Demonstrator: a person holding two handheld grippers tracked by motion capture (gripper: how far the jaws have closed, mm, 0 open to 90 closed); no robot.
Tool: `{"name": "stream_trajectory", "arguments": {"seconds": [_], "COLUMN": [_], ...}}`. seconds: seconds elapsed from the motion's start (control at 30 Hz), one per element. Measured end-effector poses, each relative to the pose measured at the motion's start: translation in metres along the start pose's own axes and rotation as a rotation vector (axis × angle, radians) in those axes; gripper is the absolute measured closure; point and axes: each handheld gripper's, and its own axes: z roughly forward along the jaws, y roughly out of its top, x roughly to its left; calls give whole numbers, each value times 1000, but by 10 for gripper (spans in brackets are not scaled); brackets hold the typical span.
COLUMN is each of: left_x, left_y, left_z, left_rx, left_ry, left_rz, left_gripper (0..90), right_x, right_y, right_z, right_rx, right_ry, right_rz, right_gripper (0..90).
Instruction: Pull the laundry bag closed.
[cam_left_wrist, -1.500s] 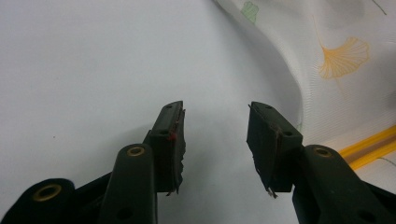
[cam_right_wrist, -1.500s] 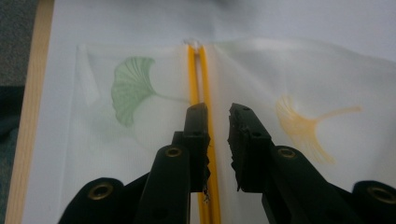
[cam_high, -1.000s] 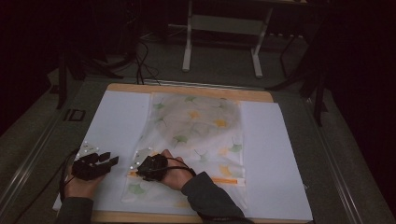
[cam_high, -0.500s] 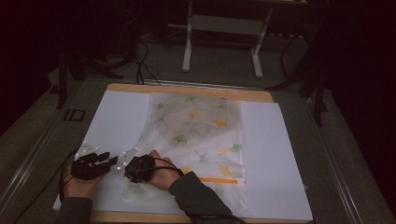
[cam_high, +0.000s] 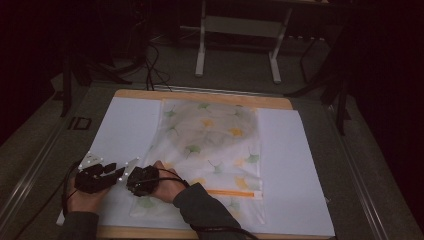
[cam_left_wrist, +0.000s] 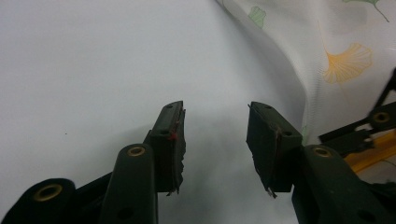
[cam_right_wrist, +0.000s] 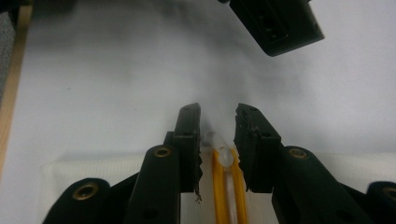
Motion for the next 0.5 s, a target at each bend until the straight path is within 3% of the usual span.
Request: {"name": "stream_trajectory", "arguments": {"seconds": [0.1, 0.3, 0.5], "left_x": [1, 0, 1], "left_y": [0, 0, 0], "left_z": [0, -1, -1], "left_rx": [2, 1, 1], "left_ry": [0, 1, 2], "left_rz": [1, 4, 2], "left_gripper": [569, 569, 569], "right_x": [-1, 0, 0], "right_y": [2, 6, 7], "right_z": [4, 7, 4], "right_rx": [13, 37, 6], "right_ry": [-11, -22, -26], "right_rz": [29, 34, 38], "right_gripper": [747, 828, 843]}}
